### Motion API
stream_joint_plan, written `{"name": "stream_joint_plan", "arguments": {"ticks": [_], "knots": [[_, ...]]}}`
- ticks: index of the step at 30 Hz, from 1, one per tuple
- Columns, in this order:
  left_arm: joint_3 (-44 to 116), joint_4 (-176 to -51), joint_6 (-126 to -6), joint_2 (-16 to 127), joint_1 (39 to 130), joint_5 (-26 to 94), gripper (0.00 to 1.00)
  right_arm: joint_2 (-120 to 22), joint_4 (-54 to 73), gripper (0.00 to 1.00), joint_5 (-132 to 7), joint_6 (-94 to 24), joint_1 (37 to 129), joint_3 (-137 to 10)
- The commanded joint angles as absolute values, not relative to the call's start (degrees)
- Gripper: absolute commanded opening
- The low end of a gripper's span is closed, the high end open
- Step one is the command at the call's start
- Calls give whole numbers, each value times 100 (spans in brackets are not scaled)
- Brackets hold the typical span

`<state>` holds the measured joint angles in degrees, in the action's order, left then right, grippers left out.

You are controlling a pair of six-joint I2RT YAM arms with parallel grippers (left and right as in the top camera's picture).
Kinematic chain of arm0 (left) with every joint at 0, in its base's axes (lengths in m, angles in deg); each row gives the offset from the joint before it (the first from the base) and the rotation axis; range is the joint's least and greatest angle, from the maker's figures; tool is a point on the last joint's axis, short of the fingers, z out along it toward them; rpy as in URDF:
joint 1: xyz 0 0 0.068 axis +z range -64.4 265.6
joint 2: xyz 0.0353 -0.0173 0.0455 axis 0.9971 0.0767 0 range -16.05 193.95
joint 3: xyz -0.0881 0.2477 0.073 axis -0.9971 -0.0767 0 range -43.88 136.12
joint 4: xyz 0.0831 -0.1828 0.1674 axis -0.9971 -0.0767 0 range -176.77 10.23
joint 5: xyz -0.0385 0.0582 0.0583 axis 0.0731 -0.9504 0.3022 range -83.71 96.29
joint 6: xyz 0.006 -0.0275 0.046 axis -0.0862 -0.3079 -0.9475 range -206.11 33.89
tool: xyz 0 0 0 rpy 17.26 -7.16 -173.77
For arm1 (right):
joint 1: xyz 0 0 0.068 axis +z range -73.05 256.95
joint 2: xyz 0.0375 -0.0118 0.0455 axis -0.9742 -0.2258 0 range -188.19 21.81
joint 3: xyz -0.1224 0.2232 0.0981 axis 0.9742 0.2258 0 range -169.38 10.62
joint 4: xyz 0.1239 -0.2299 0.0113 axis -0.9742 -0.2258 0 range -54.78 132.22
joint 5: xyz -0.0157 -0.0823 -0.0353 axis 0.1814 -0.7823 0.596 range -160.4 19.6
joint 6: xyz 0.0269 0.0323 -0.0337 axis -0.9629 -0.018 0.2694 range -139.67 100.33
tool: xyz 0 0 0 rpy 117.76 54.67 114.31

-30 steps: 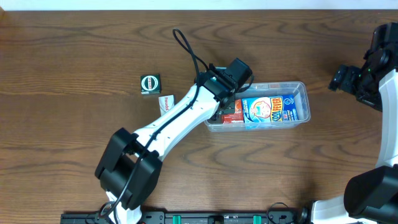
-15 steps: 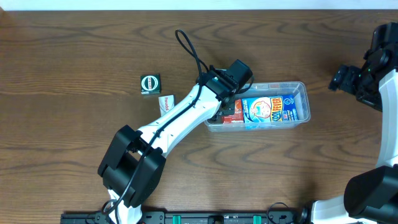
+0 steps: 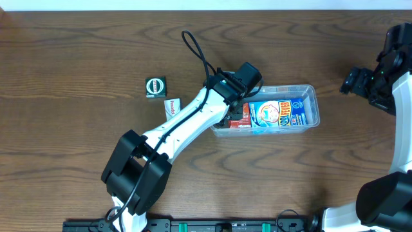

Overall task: Pack container
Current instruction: 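Lower the bottle into the container beside the red box and release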

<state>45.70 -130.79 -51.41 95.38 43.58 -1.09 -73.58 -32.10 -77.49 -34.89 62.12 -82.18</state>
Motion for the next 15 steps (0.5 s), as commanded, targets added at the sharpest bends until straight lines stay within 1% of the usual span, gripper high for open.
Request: {"name": "stream_joint_plan", "arguments": {"ticks": [1,15], "knots": [[4560,-13125,-5135,9560,4369,-236,51,-7345,-3213,99,-7769,-3417,6164,-8216],[4772,-13084,-5349,9471,4380,-360,51,-7345,-3213,99,-7769,-3417,6164,-8216]]}}
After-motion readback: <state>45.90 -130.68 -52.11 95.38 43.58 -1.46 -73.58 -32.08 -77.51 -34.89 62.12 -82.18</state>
